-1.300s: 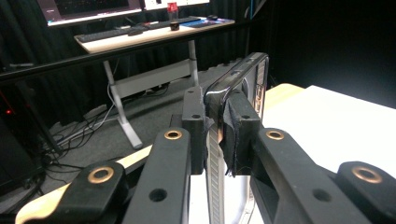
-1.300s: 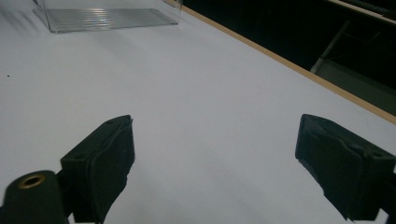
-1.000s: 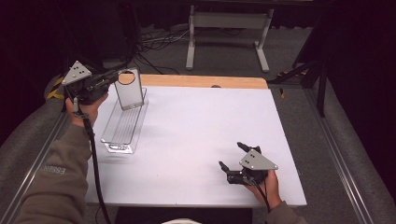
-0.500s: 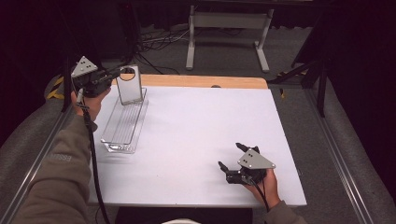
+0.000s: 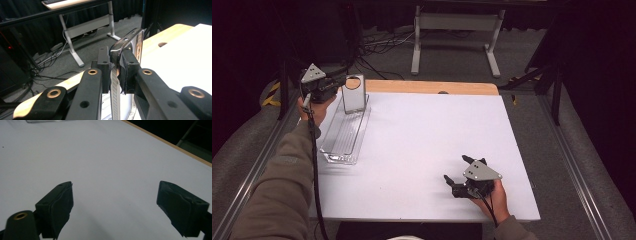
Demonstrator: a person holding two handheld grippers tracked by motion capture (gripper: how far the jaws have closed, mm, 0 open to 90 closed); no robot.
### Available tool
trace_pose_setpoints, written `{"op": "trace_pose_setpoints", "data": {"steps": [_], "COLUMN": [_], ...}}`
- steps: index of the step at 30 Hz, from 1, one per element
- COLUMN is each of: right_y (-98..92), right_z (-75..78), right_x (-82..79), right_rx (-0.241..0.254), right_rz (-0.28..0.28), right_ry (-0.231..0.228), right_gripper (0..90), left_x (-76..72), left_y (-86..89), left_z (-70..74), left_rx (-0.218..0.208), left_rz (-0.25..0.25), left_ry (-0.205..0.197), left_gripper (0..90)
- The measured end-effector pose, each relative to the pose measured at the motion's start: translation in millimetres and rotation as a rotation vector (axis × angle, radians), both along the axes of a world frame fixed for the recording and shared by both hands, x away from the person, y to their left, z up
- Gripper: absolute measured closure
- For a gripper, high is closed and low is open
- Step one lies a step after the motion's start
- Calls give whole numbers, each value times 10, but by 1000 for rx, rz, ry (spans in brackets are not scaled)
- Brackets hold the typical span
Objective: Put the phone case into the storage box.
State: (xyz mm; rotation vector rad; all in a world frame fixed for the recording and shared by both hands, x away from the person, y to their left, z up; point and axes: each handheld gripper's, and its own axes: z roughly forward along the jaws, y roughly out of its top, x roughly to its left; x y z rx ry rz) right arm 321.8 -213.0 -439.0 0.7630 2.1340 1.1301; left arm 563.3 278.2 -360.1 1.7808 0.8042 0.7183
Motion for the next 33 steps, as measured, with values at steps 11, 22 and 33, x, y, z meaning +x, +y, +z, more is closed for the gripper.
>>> {"op": "trace_pose_setpoints", "data": {"steps": [11, 22, 33], "right_y": [10, 21, 22], "right_z": [-39, -65, -67], "right_x": [-3, 11, 13], "right_rx": [-15, -17, -17], "right_rz": [9, 17, 20], "right_ry": [15, 30, 34], "right_gripper": [153, 153, 155], "left_x": [129, 251, 281], "left_y": [-37, -55, -62], "left_z": [-116, -108, -146], "left_rx": [-19, 41, 55], "left_rz": [6, 66, 108], "left_ry": [-16, -36, -42], "left_gripper": [803, 765, 699]}}
